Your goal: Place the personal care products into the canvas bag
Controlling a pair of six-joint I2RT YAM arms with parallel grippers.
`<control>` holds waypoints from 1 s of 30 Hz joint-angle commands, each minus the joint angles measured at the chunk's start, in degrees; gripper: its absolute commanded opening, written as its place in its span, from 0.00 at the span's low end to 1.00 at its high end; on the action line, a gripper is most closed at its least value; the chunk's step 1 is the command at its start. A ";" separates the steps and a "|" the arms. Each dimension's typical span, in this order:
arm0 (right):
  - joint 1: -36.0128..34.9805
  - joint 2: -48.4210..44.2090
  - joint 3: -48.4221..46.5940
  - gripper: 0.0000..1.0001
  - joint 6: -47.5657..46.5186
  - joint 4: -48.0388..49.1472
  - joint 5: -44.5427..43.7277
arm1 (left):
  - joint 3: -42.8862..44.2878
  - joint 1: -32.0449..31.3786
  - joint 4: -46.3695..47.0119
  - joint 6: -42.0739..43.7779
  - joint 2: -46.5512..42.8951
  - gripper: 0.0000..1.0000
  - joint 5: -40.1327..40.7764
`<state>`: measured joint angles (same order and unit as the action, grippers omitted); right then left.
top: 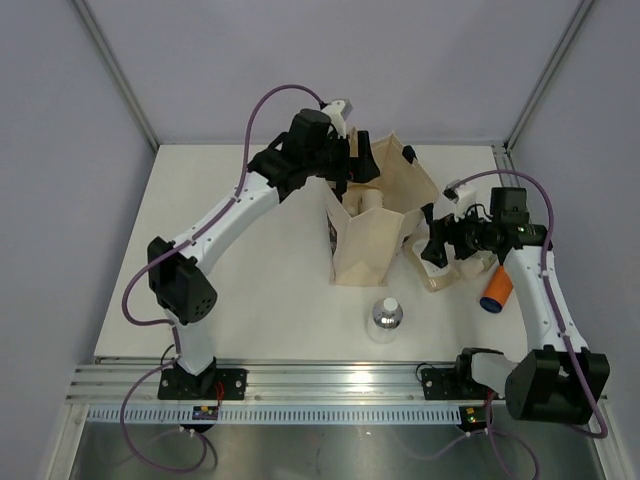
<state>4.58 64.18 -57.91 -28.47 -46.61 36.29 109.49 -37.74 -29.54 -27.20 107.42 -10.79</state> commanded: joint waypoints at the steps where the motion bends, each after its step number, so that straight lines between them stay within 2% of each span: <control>1: -0.18 4.53 0.17 0.99 9.04 9.34 -9.13 | 1.69 0.12 1.77 5.65 -6.94 0.99 1.90; 7: -1.24 15.26 -2.12 1.00 7.38 9.96 -15.46 | -6.55 0.38 1.41 12.77 -18.97 0.99 9.02; 10: -2.90 18.60 -2.21 0.99 7.37 11.36 -17.83 | -15.69 0.65 2.29 14.10 -28.46 0.99 12.17; 11: -3.52 19.48 -2.29 1.00 7.64 11.89 -18.36 | -21.19 0.65 2.99 14.19 -33.62 0.99 12.54; 12: -4.83 21.58 -2.21 1.00 8.42 12.50 -21.32 | -24.03 0.65 3.34 14.11 -36.29 0.99 13.15; 17: -11.08 29.66 -3.00 1.00 13.08 15.40 -30.38 | -41.53 0.65 6.86 10.25 -52.11 0.99 15.36; 18: -12.39 30.82 -3.35 0.99 14.83 15.76 -35.10 | -46.43 0.65 6.95 8.32 -56.92 0.99 16.14; 20: -12.93 34.49 -4.93 1.00 16.68 15.85 -40.75 | -50.59 0.65 6.95 6.21 -61.51 0.99 17.11; 22: -13.02 36.09 -5.89 1.00 17.57 15.24 -42.00 | -56.19 0.65 7.04 2.62 -67.84 0.99 19.13; 25: -13.02 37.33 -5.81 1.00 17.22 15.23 -43.50 | -61.13 0.73 7.30 0.49 -73.99 0.99 20.45; 28: -13.10 38.64 -6.16 1.00 16.95 14.18 -42.01 | -62.21 0.65 6.60 0.92 -76.65 0.99 21.42; 30: -13.02 39.70 -6.77 0.95 16.43 13.74 -41.66 | -62.12 0.73 6.16 1.62 -77.00 0.99 21.68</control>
<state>-8.49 101.80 -62.74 -12.34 -32.86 -2.57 47.22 -37.12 -26.52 -24.75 31.33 8.19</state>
